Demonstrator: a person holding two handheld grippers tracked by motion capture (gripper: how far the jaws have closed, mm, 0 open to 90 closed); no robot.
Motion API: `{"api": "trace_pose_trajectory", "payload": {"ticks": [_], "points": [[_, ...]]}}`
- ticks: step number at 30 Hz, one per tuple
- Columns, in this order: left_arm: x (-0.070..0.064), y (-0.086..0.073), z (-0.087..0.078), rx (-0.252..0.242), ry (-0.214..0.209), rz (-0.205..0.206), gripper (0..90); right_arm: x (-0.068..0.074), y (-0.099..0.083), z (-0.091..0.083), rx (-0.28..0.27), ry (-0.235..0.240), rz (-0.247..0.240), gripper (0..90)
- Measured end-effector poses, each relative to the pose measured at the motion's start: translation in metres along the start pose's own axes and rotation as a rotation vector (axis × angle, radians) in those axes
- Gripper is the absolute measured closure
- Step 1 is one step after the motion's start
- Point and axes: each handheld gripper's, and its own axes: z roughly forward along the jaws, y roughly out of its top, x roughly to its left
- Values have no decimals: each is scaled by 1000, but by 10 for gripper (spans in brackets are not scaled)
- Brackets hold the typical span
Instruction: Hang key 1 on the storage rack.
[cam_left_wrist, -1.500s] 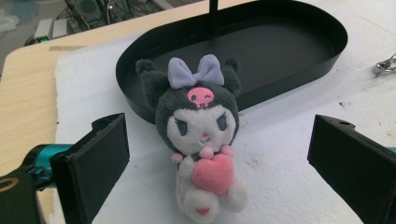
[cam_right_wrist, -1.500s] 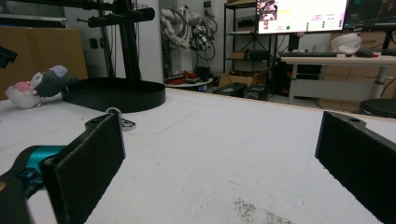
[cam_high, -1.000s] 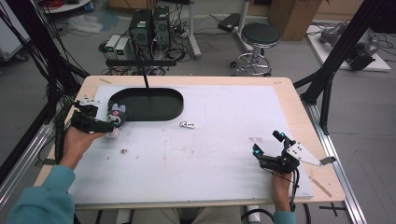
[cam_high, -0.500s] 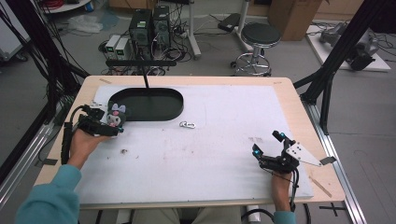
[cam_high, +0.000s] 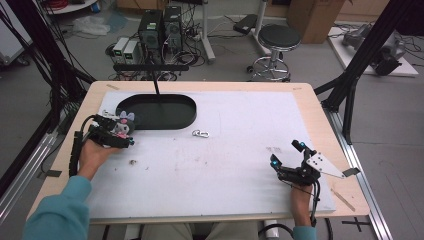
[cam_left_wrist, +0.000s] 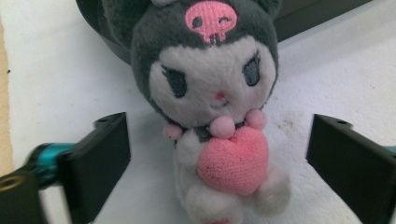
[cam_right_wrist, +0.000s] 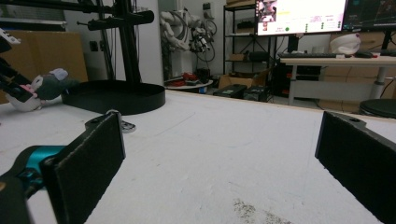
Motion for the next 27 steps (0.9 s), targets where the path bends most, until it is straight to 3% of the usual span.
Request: {"api": "trace_pose_trajectory", "payload": {"ticks": [7, 9, 19, 27], "points": [[2, -1, 4, 33, 27, -10, 159, 0, 0, 0, -1, 1, 1, 7], [2, -1, 4, 38, 23, -13, 224, 0, 0, 0, -4, -3, -5, 7], [-1, -1, 4, 49, -3, -21, 380, 0, 0, 0, -5, -1, 3, 7], [0, -1, 3, 56, 9, -44, 489, -1, 0, 0, -3, 0, 7, 7]]}}
